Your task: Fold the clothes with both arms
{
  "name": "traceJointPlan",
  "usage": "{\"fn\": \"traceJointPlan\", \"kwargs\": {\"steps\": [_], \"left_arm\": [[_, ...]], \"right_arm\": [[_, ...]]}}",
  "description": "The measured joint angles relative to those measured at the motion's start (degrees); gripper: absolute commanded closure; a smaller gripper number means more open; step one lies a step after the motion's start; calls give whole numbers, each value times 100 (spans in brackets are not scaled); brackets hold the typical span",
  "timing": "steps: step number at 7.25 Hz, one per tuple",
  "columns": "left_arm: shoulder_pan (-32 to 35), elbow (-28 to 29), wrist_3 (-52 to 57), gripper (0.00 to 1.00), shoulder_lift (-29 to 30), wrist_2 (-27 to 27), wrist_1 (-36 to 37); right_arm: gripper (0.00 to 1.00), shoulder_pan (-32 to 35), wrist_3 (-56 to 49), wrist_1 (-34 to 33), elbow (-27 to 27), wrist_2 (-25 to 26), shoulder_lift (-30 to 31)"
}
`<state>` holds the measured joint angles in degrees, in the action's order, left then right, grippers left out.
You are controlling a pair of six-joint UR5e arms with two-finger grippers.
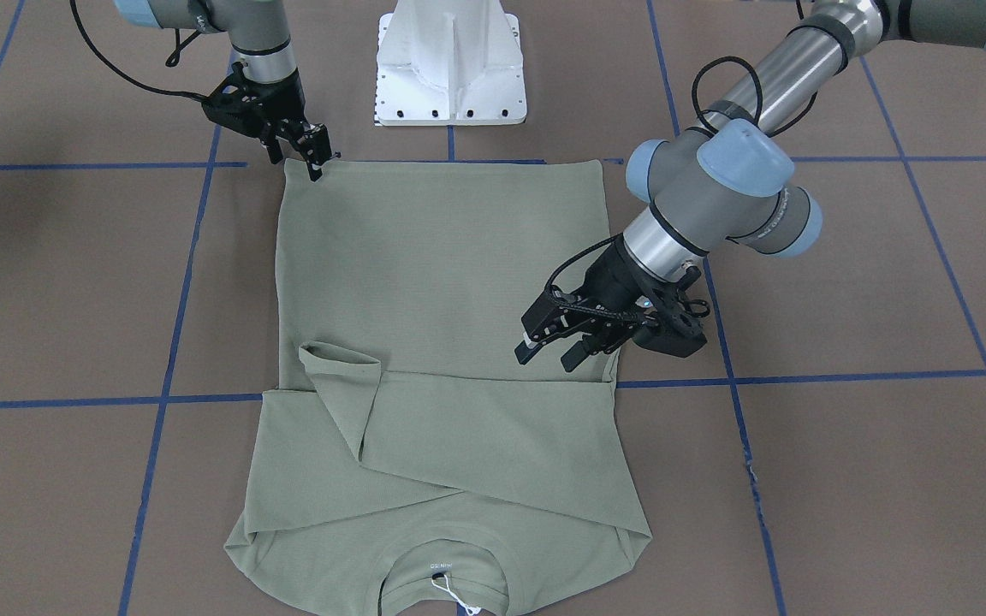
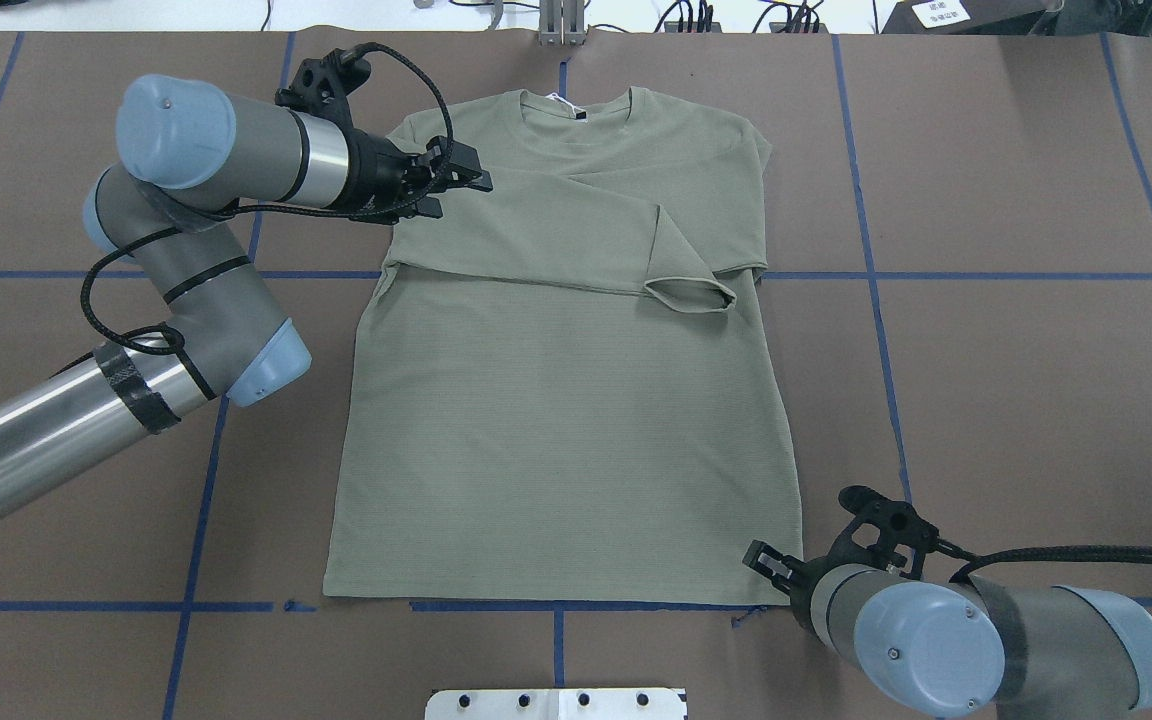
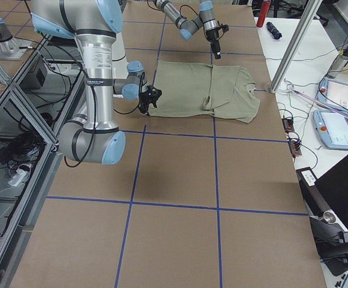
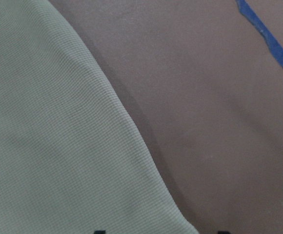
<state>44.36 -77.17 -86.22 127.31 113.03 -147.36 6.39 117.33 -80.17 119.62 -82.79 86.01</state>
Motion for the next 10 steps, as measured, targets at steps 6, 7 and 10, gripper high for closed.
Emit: {"fn": "traceJointPlan", "kwargs": {"steps": [6, 7, 10], "left_arm": [[-6, -49, -5, 21, -37, 10, -7], [-14, -147, -32, 21, -140, 15, 10], [-153, -1330, -149, 8, -1275, -51, 671]], "right_arm": [[100, -58, 175, -10, 44, -39, 63], [100, -57, 176, -13, 117, -46, 80], [100, -43, 162, -22, 390, -62, 164]]}}
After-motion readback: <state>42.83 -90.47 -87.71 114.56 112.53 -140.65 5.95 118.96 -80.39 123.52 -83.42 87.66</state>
